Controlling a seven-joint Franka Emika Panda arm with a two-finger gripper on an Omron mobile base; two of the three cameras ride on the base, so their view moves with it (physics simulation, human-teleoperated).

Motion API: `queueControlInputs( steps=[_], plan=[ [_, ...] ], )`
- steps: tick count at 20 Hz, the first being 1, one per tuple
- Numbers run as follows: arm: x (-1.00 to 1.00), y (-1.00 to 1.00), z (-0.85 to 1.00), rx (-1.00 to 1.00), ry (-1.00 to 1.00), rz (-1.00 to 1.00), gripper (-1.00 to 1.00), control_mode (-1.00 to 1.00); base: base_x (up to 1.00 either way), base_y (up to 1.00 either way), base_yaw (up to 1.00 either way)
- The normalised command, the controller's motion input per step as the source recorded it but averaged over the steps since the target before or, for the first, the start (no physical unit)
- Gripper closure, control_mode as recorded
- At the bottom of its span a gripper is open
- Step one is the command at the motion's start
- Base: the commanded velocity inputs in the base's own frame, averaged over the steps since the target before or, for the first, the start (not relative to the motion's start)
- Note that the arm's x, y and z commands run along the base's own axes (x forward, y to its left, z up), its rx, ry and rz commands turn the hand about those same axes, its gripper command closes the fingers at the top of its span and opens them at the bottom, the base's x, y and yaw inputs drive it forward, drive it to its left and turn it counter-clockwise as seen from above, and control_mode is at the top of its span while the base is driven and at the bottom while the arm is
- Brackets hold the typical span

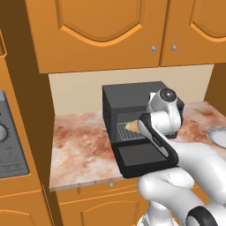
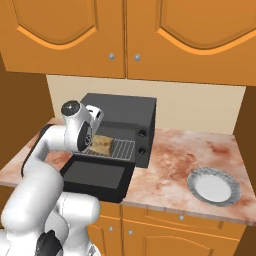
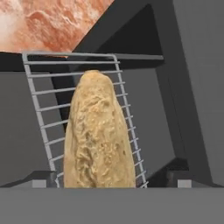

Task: Pull the toaster oven rack outwards. Pick up the baguette from the plate and place it on the toaster oven rack. Close the toaster oven door fully and set the temperature to the lowest setting.

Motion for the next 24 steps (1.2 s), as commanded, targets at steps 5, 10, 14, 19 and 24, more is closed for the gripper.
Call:
queueControlInputs(
  steps=[5, 10, 14, 19, 24],
  plan=[
    [-0.64, -0.15, 0.32, 0.08, 0.02, -0.09, -1.0, -1.0, 0.0, 0.0, 0.0],
    [-0.9, -0.17, 0.05, 0.24, 0.02, -0.31, -1.0, -1.0, 0.0, 0.0, 0.0],
    [-0.76, -0.18, 0.17, 0.28, 0.0, -0.44, -1.0, -1.0, 0.0, 0.0, 0.0],
    [-0.24, -0.17, 0.08, 0.34, 0.06, -0.5, -1.0, -1.0, 0.0, 0.0, 0.0],
    [0.18, -0.02, -0.16, 0.21, 0.2, -0.41, -1.0, -1.0, 0.0, 0.0, 0.0]
  ],
)
